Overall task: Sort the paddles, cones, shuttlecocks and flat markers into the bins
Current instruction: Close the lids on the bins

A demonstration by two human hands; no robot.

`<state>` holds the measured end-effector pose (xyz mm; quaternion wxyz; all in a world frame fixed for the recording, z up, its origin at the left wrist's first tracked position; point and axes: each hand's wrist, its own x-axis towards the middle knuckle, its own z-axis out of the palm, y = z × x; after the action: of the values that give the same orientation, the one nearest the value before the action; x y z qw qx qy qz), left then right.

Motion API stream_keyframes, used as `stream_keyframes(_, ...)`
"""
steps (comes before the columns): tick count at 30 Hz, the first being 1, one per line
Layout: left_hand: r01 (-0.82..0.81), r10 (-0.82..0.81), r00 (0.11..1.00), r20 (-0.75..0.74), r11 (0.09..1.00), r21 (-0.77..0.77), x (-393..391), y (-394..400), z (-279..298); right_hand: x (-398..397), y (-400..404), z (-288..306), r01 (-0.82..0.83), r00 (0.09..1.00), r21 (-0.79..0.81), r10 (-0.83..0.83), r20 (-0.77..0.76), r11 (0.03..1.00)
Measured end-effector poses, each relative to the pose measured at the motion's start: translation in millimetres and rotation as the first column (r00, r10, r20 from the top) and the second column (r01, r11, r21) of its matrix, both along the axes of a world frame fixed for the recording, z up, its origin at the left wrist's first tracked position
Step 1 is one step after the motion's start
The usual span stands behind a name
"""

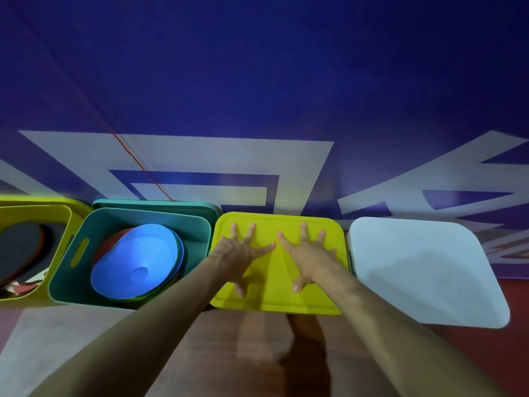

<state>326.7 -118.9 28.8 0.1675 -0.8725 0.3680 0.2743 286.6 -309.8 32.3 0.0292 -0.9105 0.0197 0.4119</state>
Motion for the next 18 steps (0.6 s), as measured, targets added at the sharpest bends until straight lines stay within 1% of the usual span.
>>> stream_keyframes(2, -0.019, 0.019, 1.0, -0.011, 1.0, 0.009, 2, -4, 0, -2, 1, -3, 0.027, 0.999, 0.018, -0.028, 0.037, 0.999)
stream_keyframes(4, -0.049, 0.05, 0.998, -0.049, 0.999, 0.018, 5, -9, 2, -6, 2, -8, 0.019, 0.995, 0.027, -0.021, 0.094, 0.999)
stream_keyframes(6, -0.047, 0.048, 0.996, -0.076, 0.999, 0.019, 6, -10, 0, -11, 1, -14, 0.009, 0.99, 0.018, -0.011, 0.14, 1.0)
stream_keyframes(9, 0.004, -0.003, 1.0, -0.029, 1.0, 0.017, 4, -5, -3, -11, 3, -18, 0.029, 0.986, -0.008, -0.027, 0.163, 1.0)
stream_keyframes(11, 0.009, -0.009, 1.0, -0.006, 1.0, 0.007, 1, -1, -5, -11, 7, -18, 0.06, 0.983, -0.018, -0.056, 0.175, 0.998)
stream_keyframes(13, -0.033, 0.033, 0.999, 0.014, 0.999, -0.029, -7, 1, -4, -14, 10, -16, 0.089, 0.977, -0.007, -0.086, 0.197, 0.996)
stream_keyframes(15, -0.108, 0.111, 0.993, 0.037, 0.991, -0.081, -23, 3, -1, -16, 10, -12, 0.116, 0.969, 0.008, -0.115, 0.217, 0.993)
stream_keyframes(16, -0.136, 0.141, 0.989, 0.047, 0.987, -0.088, -34, 4, 0, -17, 11, -10, 0.125, 0.966, 0.01, -0.124, 0.227, 0.992)
stream_keyframes(18, -0.138, 0.142, 0.988, 0.065, 0.989, -0.06, -55, 11, 4, -22, 16, -5, 0.169, 0.951, 0.016, -0.167, 0.26, 0.985)
